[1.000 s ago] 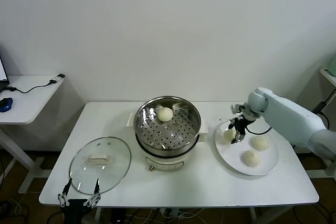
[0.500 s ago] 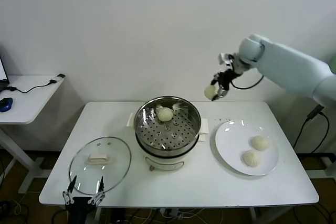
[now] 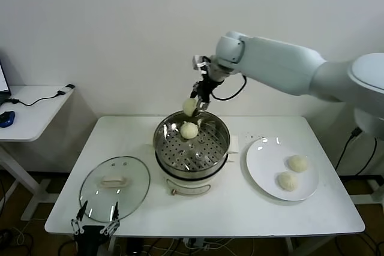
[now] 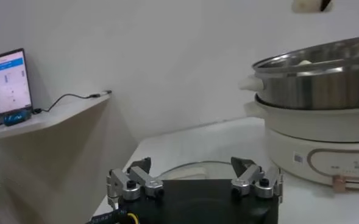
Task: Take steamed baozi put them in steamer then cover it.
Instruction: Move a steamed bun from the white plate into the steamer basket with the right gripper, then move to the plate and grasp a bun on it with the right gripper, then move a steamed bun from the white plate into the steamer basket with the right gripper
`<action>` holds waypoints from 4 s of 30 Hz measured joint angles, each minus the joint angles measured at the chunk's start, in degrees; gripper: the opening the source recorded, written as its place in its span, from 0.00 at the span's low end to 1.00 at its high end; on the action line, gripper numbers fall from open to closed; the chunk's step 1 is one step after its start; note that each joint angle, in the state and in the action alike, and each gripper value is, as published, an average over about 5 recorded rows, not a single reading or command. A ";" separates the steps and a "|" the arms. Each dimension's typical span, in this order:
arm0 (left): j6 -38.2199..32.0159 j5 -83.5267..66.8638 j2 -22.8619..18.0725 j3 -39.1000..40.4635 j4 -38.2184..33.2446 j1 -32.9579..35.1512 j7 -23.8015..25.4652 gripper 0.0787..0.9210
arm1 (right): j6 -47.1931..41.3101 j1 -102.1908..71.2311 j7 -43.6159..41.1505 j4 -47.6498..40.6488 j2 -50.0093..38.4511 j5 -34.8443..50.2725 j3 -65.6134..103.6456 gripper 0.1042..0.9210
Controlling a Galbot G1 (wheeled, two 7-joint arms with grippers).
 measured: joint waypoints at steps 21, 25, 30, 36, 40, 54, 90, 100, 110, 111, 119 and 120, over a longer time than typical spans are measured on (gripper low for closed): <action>-0.65 -0.36 -0.24 -0.37 1.66 -0.04 -0.09 0.88 | -1.77 -8.55 4.32 -1.76 9.03 1.52 -5.50 0.74; -0.77 -0.42 -0.38 -0.35 2.05 0.02 -0.11 0.88 | -1.80 -9.37 4.51 -2.18 9.55 1.50 -5.61 0.78; -0.84 -0.48 -0.37 -0.43 2.13 0.00 -0.12 0.88 | -1.79 -9.49 4.39 -2.28 9.54 1.51 -5.33 0.87; -0.89 -0.51 -0.22 -0.51 2.04 0.20 -0.14 0.88 | -1.11 -7.63 3.17 -1.19 8.07 1.48 -5.24 0.88; -0.91 -0.51 -0.13 -0.46 1.82 0.33 -0.16 0.88 | -0.40 -4.89 1.95 0.77 5.40 1.23 -5.40 0.88; -0.85 -0.25 0.08 -0.32 1.24 0.92 -0.22 0.88 | 2.74 3.15 -1.09 14.05 -14.76 -6.19 -5.08 0.88; -0.61 2.90 -2.01 -0.60 -0.66 1.11 0.12 0.88 | 10.34 -30.86 -2.30 12.92 -42.41 -42.38 18.85 0.88; -1.22 2.81 -2.13 -1.17 0.07 1.72 0.05 0.88 | 10.57 -33.05 -2.48 10.40 -39.41 -44.12 20.23 0.87; -1.11 2.85 -2.10 -1.14 0.69 1.21 0.03 0.88 | 10.89 -33.42 -3.84 8.78 -37.86 -45.27 20.77 0.73; -1.10 2.86 -2.10 -1.13 0.72 1.17 0.03 0.88 | 10.97 -33.43 -3.98 8.62 -37.73 -45.33 20.81 0.73; -1.07 2.90 -2.03 -1.21 0.97 1.07 0.02 0.88 | 12.56 -32.71 -5.06 7.75 -36.92 -45.47 21.16 0.69; -1.06 2.91 -2.01 -1.21 1.00 1.06 0.02 0.88 | 12.99 -32.45 -5.28 7.71 -36.77 -45.51 21.20 0.69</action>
